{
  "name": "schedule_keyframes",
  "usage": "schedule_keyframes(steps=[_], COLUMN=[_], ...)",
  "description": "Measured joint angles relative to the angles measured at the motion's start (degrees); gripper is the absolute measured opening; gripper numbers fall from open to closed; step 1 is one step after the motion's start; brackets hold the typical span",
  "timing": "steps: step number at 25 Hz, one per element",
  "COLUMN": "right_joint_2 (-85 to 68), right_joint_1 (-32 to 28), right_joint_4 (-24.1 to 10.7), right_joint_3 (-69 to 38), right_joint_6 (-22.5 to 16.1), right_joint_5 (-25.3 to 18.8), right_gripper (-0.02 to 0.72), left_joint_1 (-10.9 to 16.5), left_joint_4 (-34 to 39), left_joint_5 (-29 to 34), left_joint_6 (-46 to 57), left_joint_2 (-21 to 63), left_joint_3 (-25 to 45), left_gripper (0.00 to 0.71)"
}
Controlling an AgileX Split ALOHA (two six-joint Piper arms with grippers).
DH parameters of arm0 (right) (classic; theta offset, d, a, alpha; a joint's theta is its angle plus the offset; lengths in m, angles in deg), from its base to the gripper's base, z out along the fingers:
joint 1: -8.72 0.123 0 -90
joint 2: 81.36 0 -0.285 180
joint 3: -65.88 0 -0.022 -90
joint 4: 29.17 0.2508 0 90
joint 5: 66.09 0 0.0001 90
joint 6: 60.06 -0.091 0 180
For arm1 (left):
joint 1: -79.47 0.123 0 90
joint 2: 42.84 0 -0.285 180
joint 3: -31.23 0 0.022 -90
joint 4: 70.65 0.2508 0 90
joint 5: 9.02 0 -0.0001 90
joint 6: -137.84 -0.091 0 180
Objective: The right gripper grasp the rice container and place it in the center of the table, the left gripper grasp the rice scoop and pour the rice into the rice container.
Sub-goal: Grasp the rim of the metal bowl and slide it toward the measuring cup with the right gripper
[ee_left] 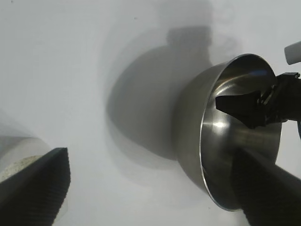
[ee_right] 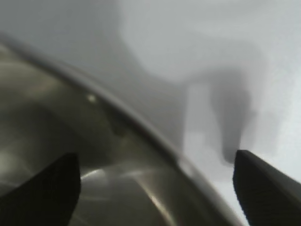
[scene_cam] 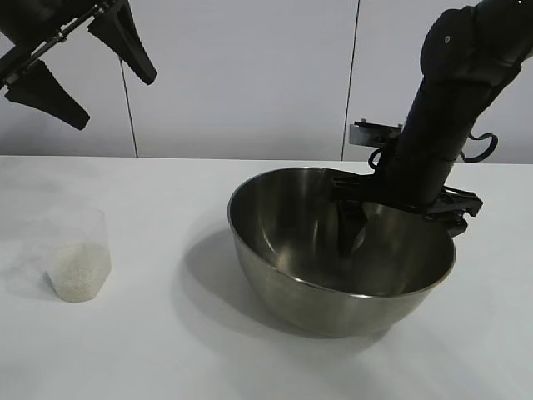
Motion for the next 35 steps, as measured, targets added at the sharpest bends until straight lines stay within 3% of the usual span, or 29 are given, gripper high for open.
schedule_keyframes(steps=[3,7,12,20,27,30,35], right_joint_2=[-0.8,-1.1,-1.1,-1.4,-4.0,-4.9,-6.6], right_joint_1=[0.0,0.0,0.0,-0.2,-4.1,-5.9,-10.2], right_joint_4=[0.5,1.1,3.0,9.1,14.8,14.8,11.2], right_joint_3=[0.0,0.0,0.0,-0.1,-0.1,-0.1,-0.1], right_joint_6=[0.0,0.0,1.0,5.6,9.6,11.5,12.1], right_joint_5=[0.0,0.3,0.6,0.8,-0.1,-1.8,-4.4], right_gripper=[0.078,0.020,0.010,0.010,0.010,0.010,0.010], left_joint_1=[0.0,0.0,0.0,0.0,0.0,0.0,0.0], left_joint_4=[0.0,0.0,0.2,0.2,0.2,0.2,0.2], left_joint_5=[0.0,0.0,0.0,0.0,0.0,0.0,-0.1], left_joint_6=[0.0,0.0,0.0,0.0,0.0,0.0,0.0], left_joint_2=[0.0,0.0,0.0,0.0,0.0,0.0,0.0], left_joint_3=[0.0,0.0,0.0,0.0,0.0,0.0,0.0], left_gripper=[0.664,0.664,0.664,0.664,0.664,0.664,0.664])
